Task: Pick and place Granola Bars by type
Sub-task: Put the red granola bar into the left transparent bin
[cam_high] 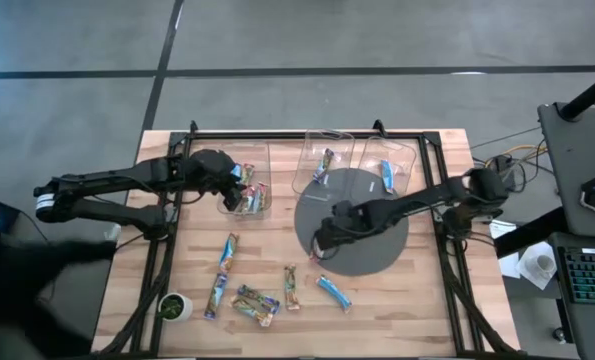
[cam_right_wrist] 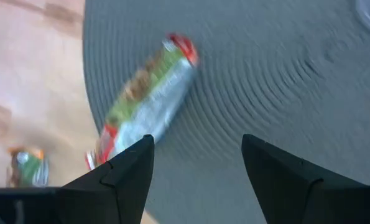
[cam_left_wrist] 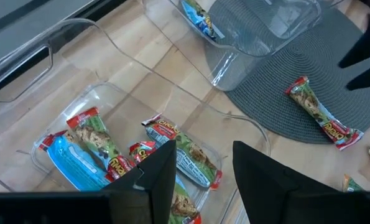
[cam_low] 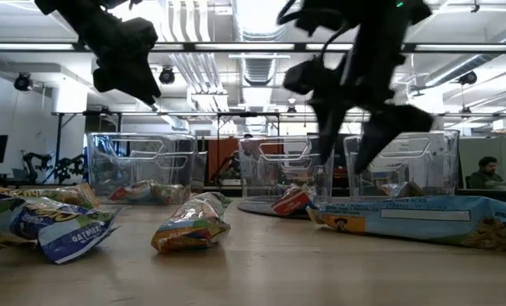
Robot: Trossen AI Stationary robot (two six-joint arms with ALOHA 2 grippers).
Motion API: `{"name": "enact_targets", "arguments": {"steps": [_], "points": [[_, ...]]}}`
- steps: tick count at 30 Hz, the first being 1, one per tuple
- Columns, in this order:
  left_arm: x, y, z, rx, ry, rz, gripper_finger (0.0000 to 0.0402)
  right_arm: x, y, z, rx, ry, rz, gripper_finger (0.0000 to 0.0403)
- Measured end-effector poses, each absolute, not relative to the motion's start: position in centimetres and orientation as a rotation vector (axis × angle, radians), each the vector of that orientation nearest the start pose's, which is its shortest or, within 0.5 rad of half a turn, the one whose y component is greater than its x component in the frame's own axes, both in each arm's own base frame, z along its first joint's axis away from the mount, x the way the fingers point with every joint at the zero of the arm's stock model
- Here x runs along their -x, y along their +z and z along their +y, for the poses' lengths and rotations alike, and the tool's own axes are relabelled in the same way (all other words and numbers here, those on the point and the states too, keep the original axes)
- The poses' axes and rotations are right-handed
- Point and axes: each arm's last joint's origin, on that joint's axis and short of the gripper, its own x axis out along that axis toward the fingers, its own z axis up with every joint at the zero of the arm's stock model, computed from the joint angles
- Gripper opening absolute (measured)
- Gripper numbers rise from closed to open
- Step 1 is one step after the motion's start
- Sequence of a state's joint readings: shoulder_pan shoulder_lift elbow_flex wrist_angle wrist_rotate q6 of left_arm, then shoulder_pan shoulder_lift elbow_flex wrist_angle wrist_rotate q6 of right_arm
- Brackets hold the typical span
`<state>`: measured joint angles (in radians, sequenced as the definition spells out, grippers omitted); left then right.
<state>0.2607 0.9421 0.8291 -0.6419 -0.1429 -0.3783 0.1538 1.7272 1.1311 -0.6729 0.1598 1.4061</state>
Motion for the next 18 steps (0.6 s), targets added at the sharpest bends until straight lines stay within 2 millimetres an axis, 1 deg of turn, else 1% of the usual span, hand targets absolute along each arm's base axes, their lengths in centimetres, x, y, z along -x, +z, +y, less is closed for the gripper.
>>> {"name": "enact_targets", "arguments": {"steps": [3, 5, 9, 12, 15, 18], "points": [[-17.8, 28.3, 5.2, 0.407, 0.526, 0.678, 0.0140, -33.8, 17.7, 3.7, -1.008, -0.836, 0.980, 0.0233], [-17.8, 28.3, 5.2, 0.410, 0.524, 0.680, 0.0140, -34.4, 17.4, 3.2, -1.023, -0.841, 0.963, 0.0233], [-17.8, 28.3, 5.2, 0.410, 0.524, 0.680, 0.0140, -34.9, 16.7, 2.4, -1.039, -0.861, 0.951, 0.0233], [-17.8, 28.3, 5.2, 0.410, 0.524, 0.681, 0.0140, -35.3, 16.7, 2.2, -1.064, -0.836, 0.928, 0.0233], [-17.8, 28.3, 5.2, 0.411, 0.525, 0.680, 0.0140, -35.3, 16.3, 2.1, -1.081, -0.833, 0.955, 0.0233], [-17.8, 28.3, 5.2, 0.410, 0.525, 0.680, 0.0140, -35.5, 15.5, 2.2, -1.094, -0.811, 0.997, 0.0233]]}}
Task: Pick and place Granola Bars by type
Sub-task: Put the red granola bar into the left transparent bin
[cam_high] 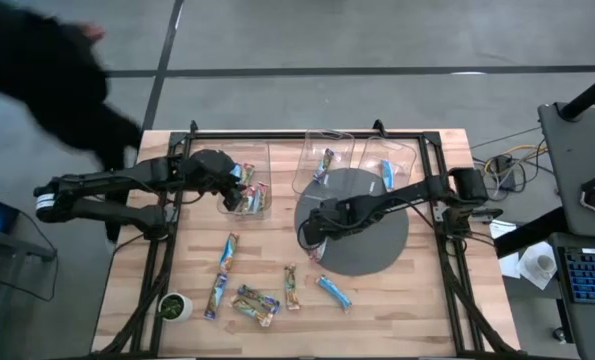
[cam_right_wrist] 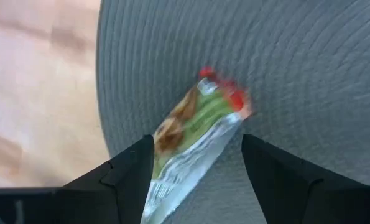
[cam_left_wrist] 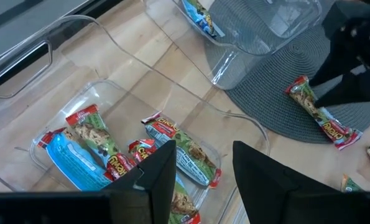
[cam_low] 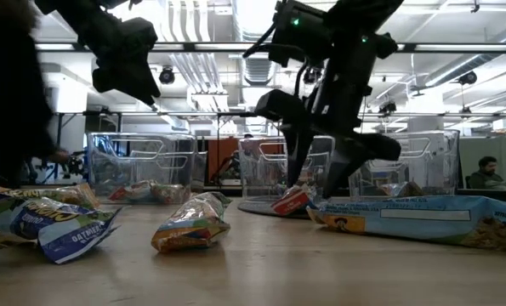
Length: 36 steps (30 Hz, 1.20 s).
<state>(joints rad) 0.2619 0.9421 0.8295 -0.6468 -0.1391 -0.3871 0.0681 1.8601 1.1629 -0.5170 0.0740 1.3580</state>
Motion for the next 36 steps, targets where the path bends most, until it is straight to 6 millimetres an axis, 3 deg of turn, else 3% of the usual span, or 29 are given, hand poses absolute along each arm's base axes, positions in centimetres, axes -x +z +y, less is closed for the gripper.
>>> {"name": "enact_targets", "arguments": {"steps": [9, 23, 28, 36], "points": [[-17.8, 28.3, 5.2, 0.402, 0.522, 0.683, 0.0140, -36.6, 14.4, 2.2, -1.102, -0.750, 0.974, 0.0215], [-17.8, 28.3, 5.2, 0.398, 0.519, 0.685, 0.0140, -36.8, 15.1, 0.7, -1.028, -0.751, 0.938, 0.0061], [-17.8, 28.3, 5.0, 0.428, 0.481, 0.689, 0.0140, -37.6, 17.8, 0.7, -1.002, -0.703, 0.836, 0.0019], [-18.7, 29.2, 4.8, 0.540, 0.337, 0.578, 0.0140, -38.9, 24.9, -0.4, -0.910, -0.630, 0.612, 0.0021]]}}
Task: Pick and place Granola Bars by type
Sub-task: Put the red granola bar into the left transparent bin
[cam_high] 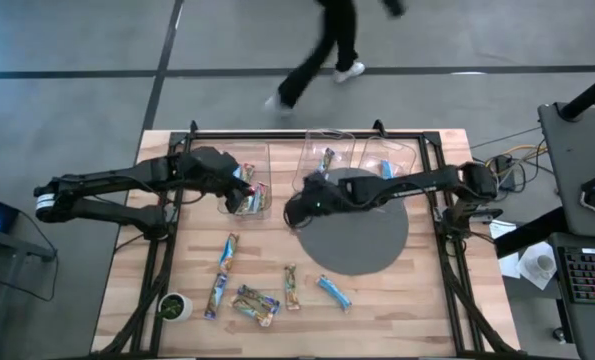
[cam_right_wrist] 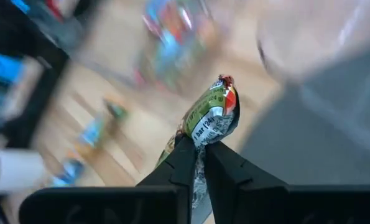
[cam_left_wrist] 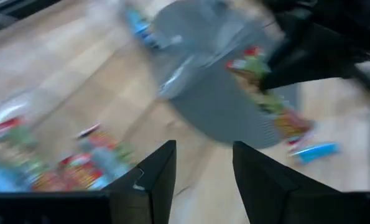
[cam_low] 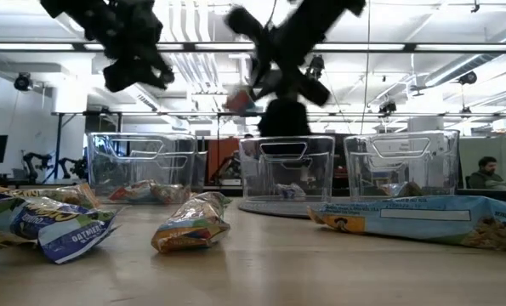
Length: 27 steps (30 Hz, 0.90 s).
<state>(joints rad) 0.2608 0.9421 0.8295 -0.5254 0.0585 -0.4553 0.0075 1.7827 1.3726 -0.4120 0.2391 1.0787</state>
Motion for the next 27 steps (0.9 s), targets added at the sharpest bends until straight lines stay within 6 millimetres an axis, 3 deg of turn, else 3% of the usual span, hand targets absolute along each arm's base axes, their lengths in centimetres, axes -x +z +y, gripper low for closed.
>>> {"name": "enact_targets", "arguments": {"steps": [6, 13, 20, 27], "points": [[-20.1, 30.4, 5.0, 0.649, 0.123, 0.438, 0.0140, -39.9, 29.8, -3.0, -0.732, -0.659, 0.444, 0.0022], [-20.9, 30.7, 6.1, 0.746, 0.045, 0.376, 0.0140, -40.2, 33.3, -4.3, -0.609, -0.641, 0.369, 0.0022], [-22.1, 31.6, 6.8, 0.775, -0.046, 0.243, 0.0140, -40.3, 34.2, -4.4, -0.589, -0.630, 0.351, 0.0022], [-23.6, 30.2, 7.4, 0.816, -0.028, 0.287, 0.0140, -40.3, 34.3, -4.4, -0.591, -0.626, 0.341, 0.0022]]}}
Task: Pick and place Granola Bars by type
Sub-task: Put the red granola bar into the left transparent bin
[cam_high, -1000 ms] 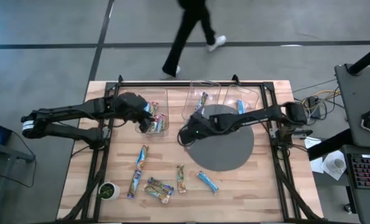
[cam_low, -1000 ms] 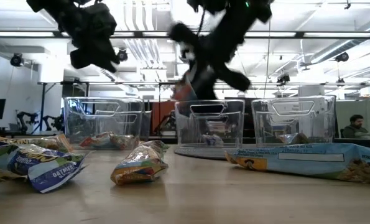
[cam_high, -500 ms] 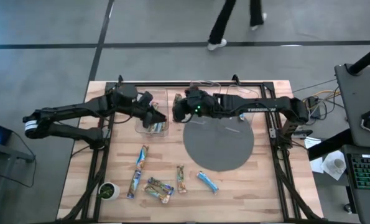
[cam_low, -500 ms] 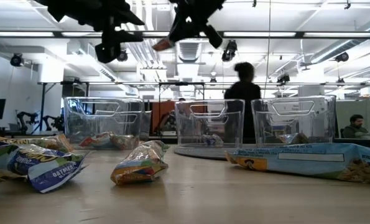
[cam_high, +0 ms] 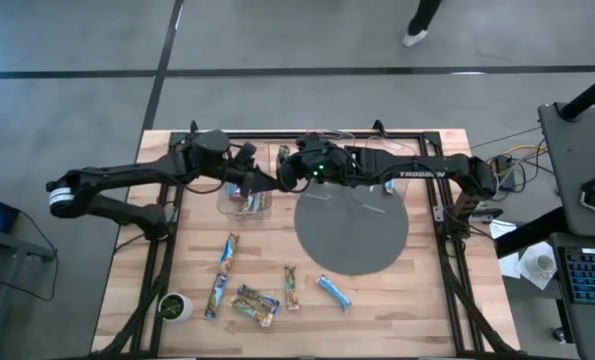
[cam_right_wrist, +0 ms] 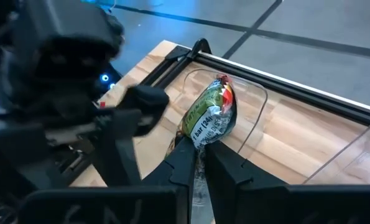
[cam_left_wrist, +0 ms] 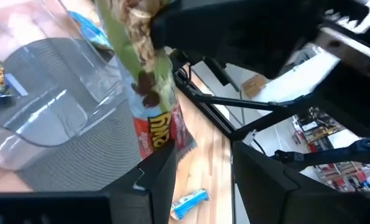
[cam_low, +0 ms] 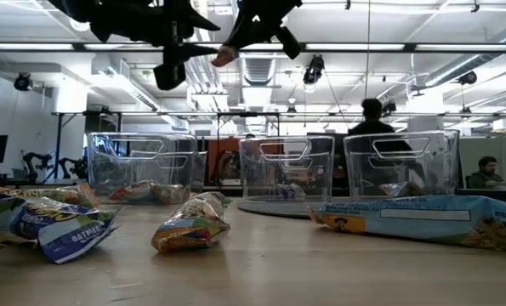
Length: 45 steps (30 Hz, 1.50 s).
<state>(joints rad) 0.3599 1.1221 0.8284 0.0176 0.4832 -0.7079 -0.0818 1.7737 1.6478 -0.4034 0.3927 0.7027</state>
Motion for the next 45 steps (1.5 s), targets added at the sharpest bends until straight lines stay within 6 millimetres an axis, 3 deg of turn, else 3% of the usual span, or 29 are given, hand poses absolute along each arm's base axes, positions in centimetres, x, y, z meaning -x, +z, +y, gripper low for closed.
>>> {"name": "enact_targets", "arguments": {"steps": [6, 19, 28, 36, 45], "points": [[-24.9, 29.6, 7.9, 0.829, -0.052, 0.271, 0.0140, -40.4, 34.4, -4.4, -0.589, -0.622, 0.333, 0.0022], [-23.3, 30.6, 8.5, 0.715, 0.078, 0.209, 0.0147, -39.9, 33.8, -4.6, -0.573, -0.653, 0.406, 0.0022], [-23.6, 29.3, 8.8, 0.737, 0.108, 0.247, 0.0190, -39.8, 34.0, -5.5, -0.591, -0.643, 0.394, 0.0022], [-23.8, 29.9, 8.9, 0.739, 0.094, 0.167, 0.0193, -39.8, 34.1, -5.7, -0.594, -0.639, 0.388, 0.0022], [-24.3, 28.9, 9.1, 0.733, 0.106, 0.215, 0.0193, -40.0, 34.5, -5.7, -0.587, -0.624, 0.352, 0.0022]]}}
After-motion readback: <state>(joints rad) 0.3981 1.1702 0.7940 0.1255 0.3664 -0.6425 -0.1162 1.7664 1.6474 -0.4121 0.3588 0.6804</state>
